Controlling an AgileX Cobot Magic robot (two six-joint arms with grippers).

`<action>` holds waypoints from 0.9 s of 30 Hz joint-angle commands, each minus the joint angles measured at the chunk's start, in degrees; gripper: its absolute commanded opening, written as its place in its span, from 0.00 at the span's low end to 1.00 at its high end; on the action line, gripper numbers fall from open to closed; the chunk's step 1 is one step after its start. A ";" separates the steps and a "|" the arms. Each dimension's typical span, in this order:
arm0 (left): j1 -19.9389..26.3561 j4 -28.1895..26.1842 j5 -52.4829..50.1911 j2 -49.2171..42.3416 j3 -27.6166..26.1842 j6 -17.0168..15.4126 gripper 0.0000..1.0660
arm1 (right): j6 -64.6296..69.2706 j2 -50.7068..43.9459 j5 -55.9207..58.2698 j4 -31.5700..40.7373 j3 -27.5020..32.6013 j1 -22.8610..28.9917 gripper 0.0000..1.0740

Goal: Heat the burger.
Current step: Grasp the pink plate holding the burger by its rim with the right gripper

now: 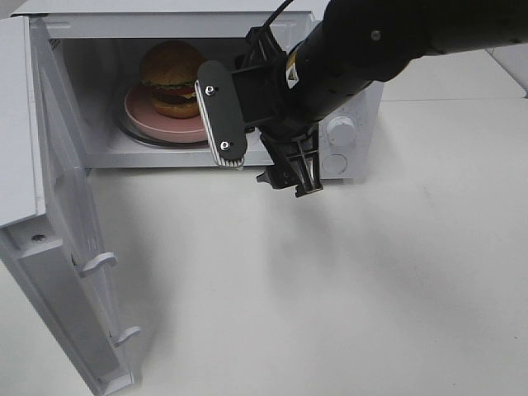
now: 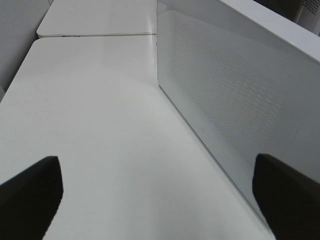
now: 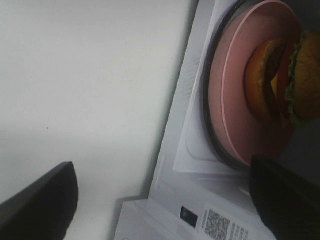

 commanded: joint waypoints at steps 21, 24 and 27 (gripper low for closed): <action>0.11 -0.06 -0.06 -0.86 0.23 -0.23 0.92 | 0.74 17.99 0.23 -1.49 -19.37 0.17 0.79; 0.11 -0.06 -0.06 -0.86 0.23 -0.23 0.92 | 0.97 20.51 1.20 -1.49 -22.29 0.00 0.78; 0.11 -0.06 -0.06 -0.86 0.23 -0.23 0.92 | 0.97 23.26 1.95 -1.49 -25.15 0.00 0.78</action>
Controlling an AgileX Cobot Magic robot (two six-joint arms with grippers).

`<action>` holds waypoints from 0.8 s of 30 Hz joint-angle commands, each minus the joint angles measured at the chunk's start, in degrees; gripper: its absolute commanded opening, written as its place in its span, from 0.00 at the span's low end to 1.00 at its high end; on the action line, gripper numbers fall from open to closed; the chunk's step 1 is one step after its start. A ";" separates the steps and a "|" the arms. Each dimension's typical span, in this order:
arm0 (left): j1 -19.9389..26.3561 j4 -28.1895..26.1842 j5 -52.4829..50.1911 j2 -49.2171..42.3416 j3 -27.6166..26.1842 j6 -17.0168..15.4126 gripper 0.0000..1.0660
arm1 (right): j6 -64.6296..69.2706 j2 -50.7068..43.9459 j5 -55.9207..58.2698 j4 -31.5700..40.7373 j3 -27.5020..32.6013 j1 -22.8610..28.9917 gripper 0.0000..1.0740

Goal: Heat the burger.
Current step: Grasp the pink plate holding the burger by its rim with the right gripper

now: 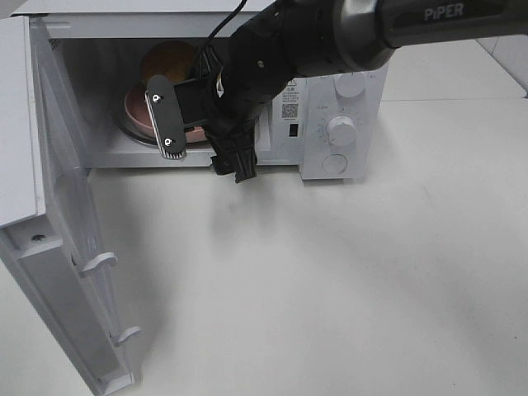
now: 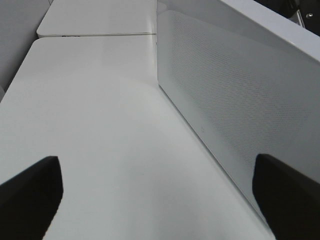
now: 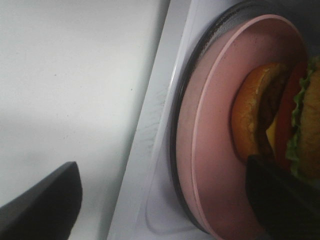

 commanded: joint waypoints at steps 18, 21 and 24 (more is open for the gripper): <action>0.11 0.00 -0.06 -0.86 0.23 -0.23 0.92 | 2.01 11.00 6.13 1.66 -14.15 -1.32 0.73; 0.11 0.00 -0.06 -0.80 0.23 -0.23 0.92 | 1.95 11.97 6.19 1.95 -15.18 -1.43 0.73; 0.11 0.00 -0.06 -0.57 0.23 -0.23 0.92 | 1.95 13.35 5.96 3.04 -16.62 -1.72 0.72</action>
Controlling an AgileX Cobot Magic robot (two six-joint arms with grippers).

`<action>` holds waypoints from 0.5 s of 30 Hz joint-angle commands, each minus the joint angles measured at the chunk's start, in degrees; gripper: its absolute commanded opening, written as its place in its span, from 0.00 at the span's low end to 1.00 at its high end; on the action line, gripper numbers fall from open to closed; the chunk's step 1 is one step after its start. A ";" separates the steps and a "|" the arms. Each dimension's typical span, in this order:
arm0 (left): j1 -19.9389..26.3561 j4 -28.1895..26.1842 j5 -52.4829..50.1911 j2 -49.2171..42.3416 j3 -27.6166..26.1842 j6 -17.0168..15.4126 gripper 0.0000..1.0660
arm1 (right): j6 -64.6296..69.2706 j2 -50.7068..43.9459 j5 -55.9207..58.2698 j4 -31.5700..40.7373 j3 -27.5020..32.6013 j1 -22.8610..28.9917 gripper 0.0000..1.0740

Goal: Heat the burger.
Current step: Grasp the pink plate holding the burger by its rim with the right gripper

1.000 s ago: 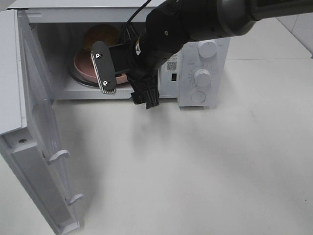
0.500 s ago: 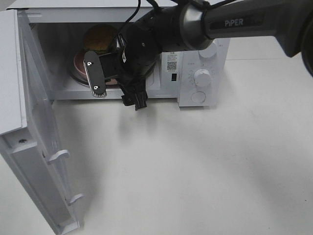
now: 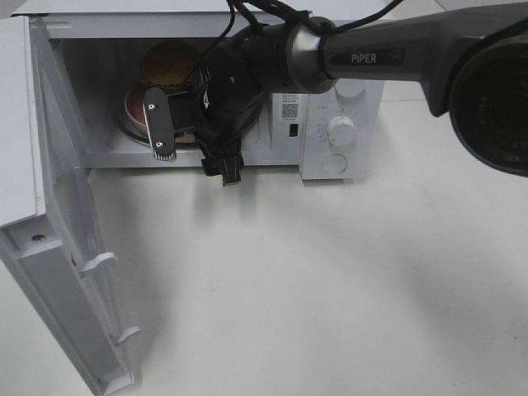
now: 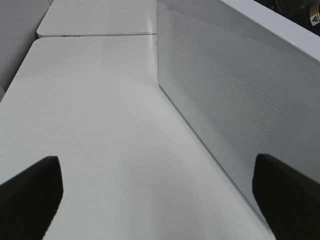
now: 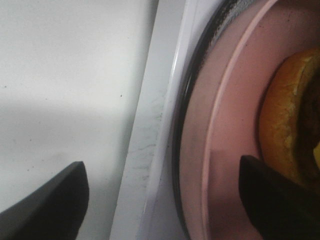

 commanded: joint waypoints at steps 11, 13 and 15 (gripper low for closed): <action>0.11 0.00 -0.06 -0.57 0.23 -0.23 0.92 | 0.40 2.92 -0.11 1.95 -2.12 -0.63 0.61; 0.11 0.00 -0.06 -0.57 0.23 -0.23 0.92 | 0.11 2.98 -0.23 1.95 -2.12 -0.63 0.43; 0.11 0.00 -0.06 -0.57 0.23 -0.23 0.92 | 0.11 2.98 -0.11 2.06 -2.12 -0.63 0.32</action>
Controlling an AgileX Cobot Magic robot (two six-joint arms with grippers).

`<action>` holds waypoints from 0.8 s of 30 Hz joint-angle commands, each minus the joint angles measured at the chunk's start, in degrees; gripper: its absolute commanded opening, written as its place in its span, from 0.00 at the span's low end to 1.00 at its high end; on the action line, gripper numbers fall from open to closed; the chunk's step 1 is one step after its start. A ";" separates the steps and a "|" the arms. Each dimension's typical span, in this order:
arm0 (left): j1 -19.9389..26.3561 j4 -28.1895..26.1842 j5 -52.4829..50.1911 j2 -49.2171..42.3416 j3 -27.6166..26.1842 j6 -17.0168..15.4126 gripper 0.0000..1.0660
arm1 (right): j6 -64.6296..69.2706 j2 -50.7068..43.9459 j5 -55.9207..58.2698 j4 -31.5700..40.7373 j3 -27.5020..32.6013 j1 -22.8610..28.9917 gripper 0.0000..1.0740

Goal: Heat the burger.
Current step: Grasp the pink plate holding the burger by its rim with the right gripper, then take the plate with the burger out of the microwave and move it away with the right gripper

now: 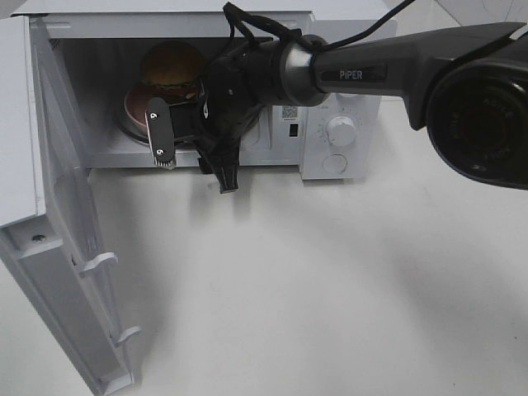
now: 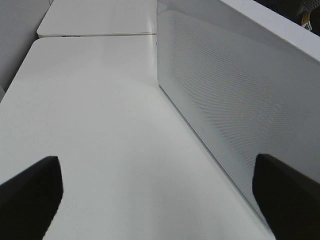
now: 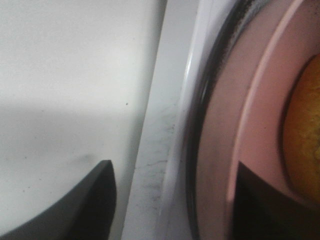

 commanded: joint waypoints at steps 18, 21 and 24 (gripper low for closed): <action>0.11 0.00 -0.06 -0.57 0.23 -0.23 0.92 | -3.84 -0.11 5.33 1.83 -0.46 0.57 0.00; 0.11 0.00 -0.06 -0.57 0.23 -0.23 0.92 | -4.64 -1.20 6.88 2.69 -0.40 0.97 0.00; 0.11 0.00 -0.06 -0.57 0.23 -0.23 0.92 | -4.76 -2.01 7.91 2.69 -0.17 1.15 0.00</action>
